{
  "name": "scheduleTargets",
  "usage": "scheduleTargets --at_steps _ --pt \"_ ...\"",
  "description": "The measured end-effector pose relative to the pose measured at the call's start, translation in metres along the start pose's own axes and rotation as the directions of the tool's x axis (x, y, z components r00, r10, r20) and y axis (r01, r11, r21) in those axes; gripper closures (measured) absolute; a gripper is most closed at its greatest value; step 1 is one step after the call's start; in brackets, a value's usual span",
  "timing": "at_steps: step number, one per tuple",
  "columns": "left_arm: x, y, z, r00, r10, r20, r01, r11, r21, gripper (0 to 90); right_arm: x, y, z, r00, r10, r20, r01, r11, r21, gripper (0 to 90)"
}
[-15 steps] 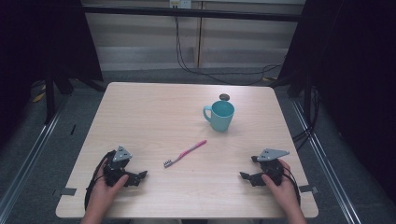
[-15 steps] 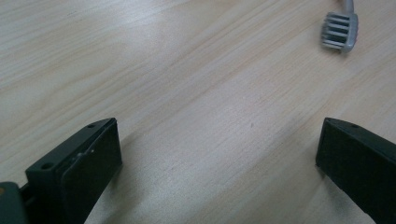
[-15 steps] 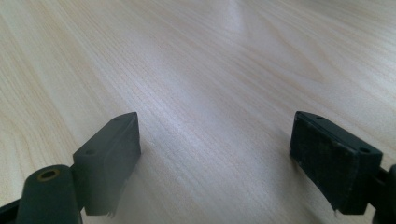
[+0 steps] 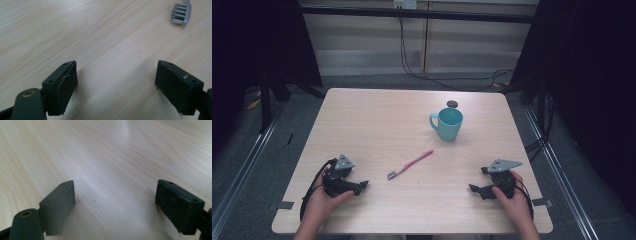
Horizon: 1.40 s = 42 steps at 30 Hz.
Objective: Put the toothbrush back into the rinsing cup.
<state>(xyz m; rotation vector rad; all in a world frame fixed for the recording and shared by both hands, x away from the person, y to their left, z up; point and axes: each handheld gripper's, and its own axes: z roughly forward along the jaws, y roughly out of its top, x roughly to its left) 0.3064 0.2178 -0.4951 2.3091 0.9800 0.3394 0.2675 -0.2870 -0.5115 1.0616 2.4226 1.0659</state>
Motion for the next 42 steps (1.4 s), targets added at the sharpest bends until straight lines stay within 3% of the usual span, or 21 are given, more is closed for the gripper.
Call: scheduleTargets --at_steps 3,4,6,12,14,15,18,24,27,31,34,39,40,42 --pt "-0.001 0.010 0.000 0.9998 -0.001 0.020 0.000 0.9958 0.091 17.9 0.000 0.000 0.000 1.0000 0.001 -0.001 -0.001 1.000 0.000 15.7" --pt "-0.002 0.015 -0.001 0.9995 0.028 0.011 -0.029 0.9932 0.112 18.2 0.000 0.000 0.000 1.0000 0.000 0.001 0.000 1.000 0.000 15.7" --pt "-0.005 0.024 -0.004 0.9977 0.064 0.020 -0.066 0.9886 0.135 19.6 0.000 0.000 0.000 1.0000 -0.001 0.000 0.001 1.000 0.000 15.7" --pt "-0.013 0.053 -0.004 0.9918 0.114 0.058 -0.123 0.9728 0.196 20.8 0.000 0.000 0.000 1.0000 -0.001 0.000 0.001 1.000 0.000 15.7" --pt "-0.015 0.056 -0.003 0.9919 0.108 0.066 -0.119 0.9726 0.200 24.0 0.000 0.000 0.000 1.0000 -0.001 0.000 0.001 1.000 0.000 15.7" --pt "-0.017 0.063 0.001 0.9914 0.095 0.090 -0.112 0.9692 0.219 24.1 0.000 0.000 0.000 1.0000 -0.002 0.000 0.002 1.000 -0.001 15.7" --pt "-0.019 0.071 0.007 0.9910 0.095 0.095 -0.116 0.9619 0.248 24.7 0.000 0.000 0.000 1.0000 -0.002 0.000 0.002 1.000 -0.001 15.7" --pt "-0.022 0.087 0.013 0.9886 0.104 0.109 -0.131 0.9502 0.283 25.3 0.000 0.000 0.000 1.0000 -0.001 0.000 0.001 1.000 0.000 15.7" --pt "-0.024 0.094 0.016 0.9884 0.093 0.120 -0.124 0.9499 0.287 25.7 0.000 0.000 0.000 1.0000 0.000 0.003 0.000 1.000 0.001 15.7" --pt "-0.026 0.103 0.019 0.9867 0.110 0.120 -0.142 0.9421 0.304 26.2 0.000 0.000 0.000 1.0000 0.000 0.003 0.000 1.000 0.001 15.7" --pt "-0.028 0.108 0.023 0.9859 0.097 0.137 -0.135 0.9427 0.305 26.2 0.000 0.000 0.000 1.0000 -0.001 0.003 0.001 1.000 0.001 15.7" --pt "-0.032 0.119 0.030 0.9832 0.113 0.144 -0.155 0.9304 0.332 26.3 0.000 0.000 0.000 1.0000 0.000 0.003 0.000 1.000 0.001 15.7" --pt "-0.033 0.123 0.031 0.9821 0.121 0.145 -0.164 0.9250 0.343 26.7 0.000 0.000 0.000 1.0000 0.000 0.003 0.000 1.000 0.001 15.7" --pt "-0.035 0.127 0.033 0.9831 0.117 0.141 -0.159 0.9273 0.339 27.2 0.000 0.000 0.000 1.0000 -0.001 0.003 0.001 1.000 0.001 15.7"
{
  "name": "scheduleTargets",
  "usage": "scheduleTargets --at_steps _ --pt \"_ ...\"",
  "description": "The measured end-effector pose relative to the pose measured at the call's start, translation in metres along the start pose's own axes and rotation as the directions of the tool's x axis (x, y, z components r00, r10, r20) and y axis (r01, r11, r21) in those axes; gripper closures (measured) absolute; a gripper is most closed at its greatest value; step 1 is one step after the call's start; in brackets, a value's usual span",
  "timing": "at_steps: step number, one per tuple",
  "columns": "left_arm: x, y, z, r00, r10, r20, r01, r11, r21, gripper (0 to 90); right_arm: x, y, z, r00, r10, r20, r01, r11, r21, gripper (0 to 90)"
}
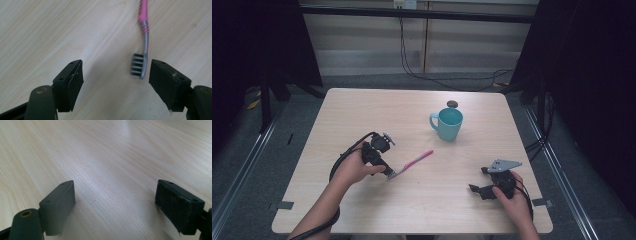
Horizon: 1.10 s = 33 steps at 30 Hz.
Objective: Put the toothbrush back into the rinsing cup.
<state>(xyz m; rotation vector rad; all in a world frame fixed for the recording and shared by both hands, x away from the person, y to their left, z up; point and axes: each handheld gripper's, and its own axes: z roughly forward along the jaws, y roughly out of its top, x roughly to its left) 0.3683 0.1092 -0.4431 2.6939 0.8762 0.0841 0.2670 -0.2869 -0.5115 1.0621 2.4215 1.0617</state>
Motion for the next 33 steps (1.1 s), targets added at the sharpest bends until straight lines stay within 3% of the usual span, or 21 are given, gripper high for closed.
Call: scheduleTargets --at_steps 6,7,19,27,33 --pt "-0.004 0.013 0.003 1.0000 0.007 -0.004 -0.007 0.9999 0.013 29.1 0.000 0.000 0.000 1.0000 0.000 0.000 0.000 1.000 0.000 15.7" --pt "-0.005 0.015 0.004 0.9996 0.026 -0.008 -0.026 0.9995 0.019 29.8 0.000 0.000 0.000 1.0000 0.000 0.000 0.000 1.000 0.000 15.8" --pt "-0.014 0.031 0.016 0.9975 0.061 0.036 -0.062 0.9979 0.019 40.5 0.000 0.000 0.000 1.0000 0.000 0.000 0.000 1.000 0.000 15.7" --pt "-0.020 0.036 0.022 0.9969 0.037 0.069 -0.040 0.9982 0.044 48.2 0.000 0.000 0.000 1.0000 0.000 0.000 0.000 1.000 0.000 15.7" --pt "-0.023 0.040 0.026 0.9971 0.031 0.069 -0.035 0.9976 0.060 56.7 0.000 0.000 0.000 1.0000 0.000 0.000 0.000 1.000 0.000 15.7"
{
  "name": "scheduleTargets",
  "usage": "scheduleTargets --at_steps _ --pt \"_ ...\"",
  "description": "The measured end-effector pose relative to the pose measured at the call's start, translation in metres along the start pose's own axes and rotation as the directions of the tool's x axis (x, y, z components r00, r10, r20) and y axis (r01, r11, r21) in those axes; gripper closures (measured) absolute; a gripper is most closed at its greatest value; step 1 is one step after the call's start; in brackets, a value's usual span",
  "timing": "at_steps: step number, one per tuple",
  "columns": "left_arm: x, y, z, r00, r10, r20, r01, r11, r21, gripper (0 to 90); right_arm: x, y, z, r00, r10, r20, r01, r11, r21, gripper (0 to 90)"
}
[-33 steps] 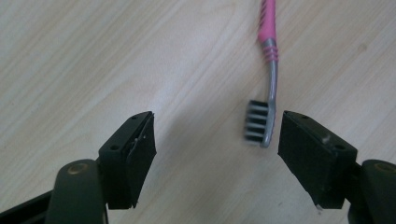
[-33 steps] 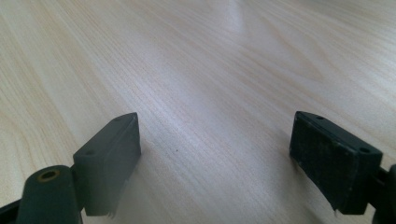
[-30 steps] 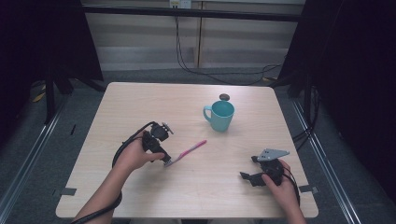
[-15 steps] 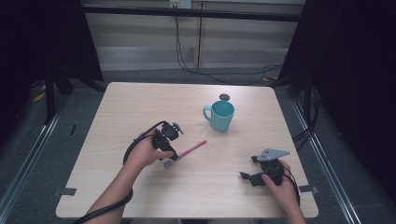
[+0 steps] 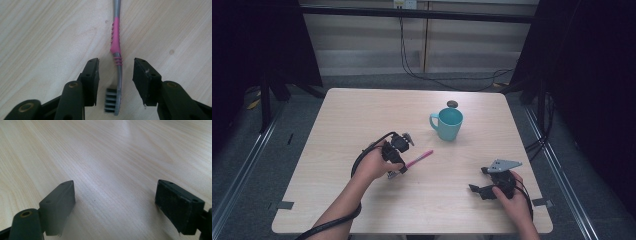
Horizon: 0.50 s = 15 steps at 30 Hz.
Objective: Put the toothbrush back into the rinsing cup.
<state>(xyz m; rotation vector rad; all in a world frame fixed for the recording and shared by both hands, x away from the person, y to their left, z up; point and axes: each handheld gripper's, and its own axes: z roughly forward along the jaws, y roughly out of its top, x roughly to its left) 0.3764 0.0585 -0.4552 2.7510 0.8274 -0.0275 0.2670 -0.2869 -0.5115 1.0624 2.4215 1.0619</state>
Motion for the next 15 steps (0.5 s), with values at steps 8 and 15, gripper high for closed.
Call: scheduleTargets --at_steps 8,15 --pt "0.002 0.002 0.007 0.9997 -0.025 0.009 0.025 0.9993 0.026 64.1 0.000 0.000 0.000 1.0000 0.000 0.000 0.000 1.000 0.000 15.7" --pt "0.003 0.002 0.011 0.9997 -0.026 0.002 0.026 0.9990 0.038 65.5 0.000 0.000 0.000 1.0000 0.000 0.000 0.000 1.000 0.000 15.7"
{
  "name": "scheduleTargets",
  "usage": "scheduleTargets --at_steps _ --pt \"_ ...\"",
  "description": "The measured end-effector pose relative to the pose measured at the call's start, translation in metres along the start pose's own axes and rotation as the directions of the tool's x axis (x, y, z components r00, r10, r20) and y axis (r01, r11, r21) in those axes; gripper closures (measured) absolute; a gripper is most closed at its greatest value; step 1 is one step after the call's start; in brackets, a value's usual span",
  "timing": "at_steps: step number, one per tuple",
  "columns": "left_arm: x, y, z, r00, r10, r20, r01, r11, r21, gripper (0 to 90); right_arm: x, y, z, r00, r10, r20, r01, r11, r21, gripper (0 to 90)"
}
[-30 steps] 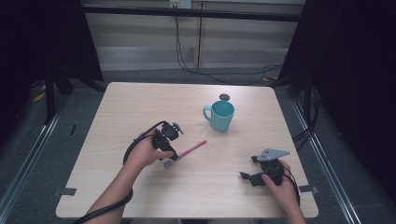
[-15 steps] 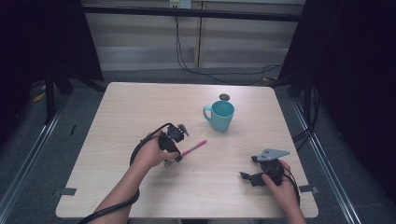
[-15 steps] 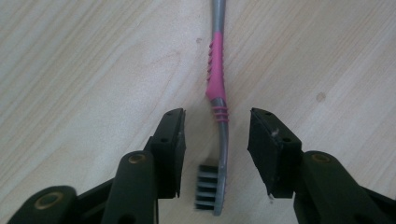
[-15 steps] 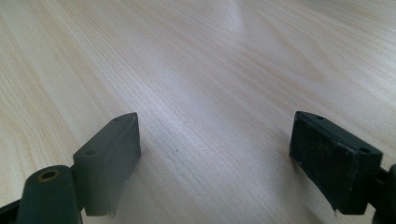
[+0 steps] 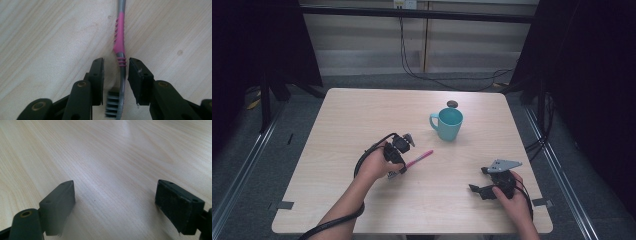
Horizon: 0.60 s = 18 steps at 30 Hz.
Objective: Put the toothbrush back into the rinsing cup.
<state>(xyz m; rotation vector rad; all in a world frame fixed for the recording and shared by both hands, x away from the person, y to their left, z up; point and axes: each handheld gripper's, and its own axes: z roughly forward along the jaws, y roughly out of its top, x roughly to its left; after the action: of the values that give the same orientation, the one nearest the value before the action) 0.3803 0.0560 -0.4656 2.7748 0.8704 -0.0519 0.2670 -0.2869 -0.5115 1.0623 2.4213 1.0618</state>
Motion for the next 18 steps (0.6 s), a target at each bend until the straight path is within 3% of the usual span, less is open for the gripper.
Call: scheduleTargets --at_steps 8,13,18 --pt "-0.0036 0.0037 0.0025 0.9997 0.010 -0.020 -0.010 0.9996 0.027 71.9 0.0000 0.0000 0.0000 1.0000 0.000 0.000 0.000 1.000 0.000 15.7" --pt "-0.0062 0.0055 0.0026 0.9989 0.021 -0.041 -0.019 0.9986 0.050 80.5 0.0000 0.0000 0.0000 1.0000 0.000 0.000 0.000 1.000 0.000 15.7" --pt "-0.0060 0.0070 0.0031 0.9989 -0.005 -0.046 0.008 0.9985 0.054 82.8 0.0001 0.0000 0.0000 1.0000 0.000 0.000 0.000 1.000 0.000 15.7"
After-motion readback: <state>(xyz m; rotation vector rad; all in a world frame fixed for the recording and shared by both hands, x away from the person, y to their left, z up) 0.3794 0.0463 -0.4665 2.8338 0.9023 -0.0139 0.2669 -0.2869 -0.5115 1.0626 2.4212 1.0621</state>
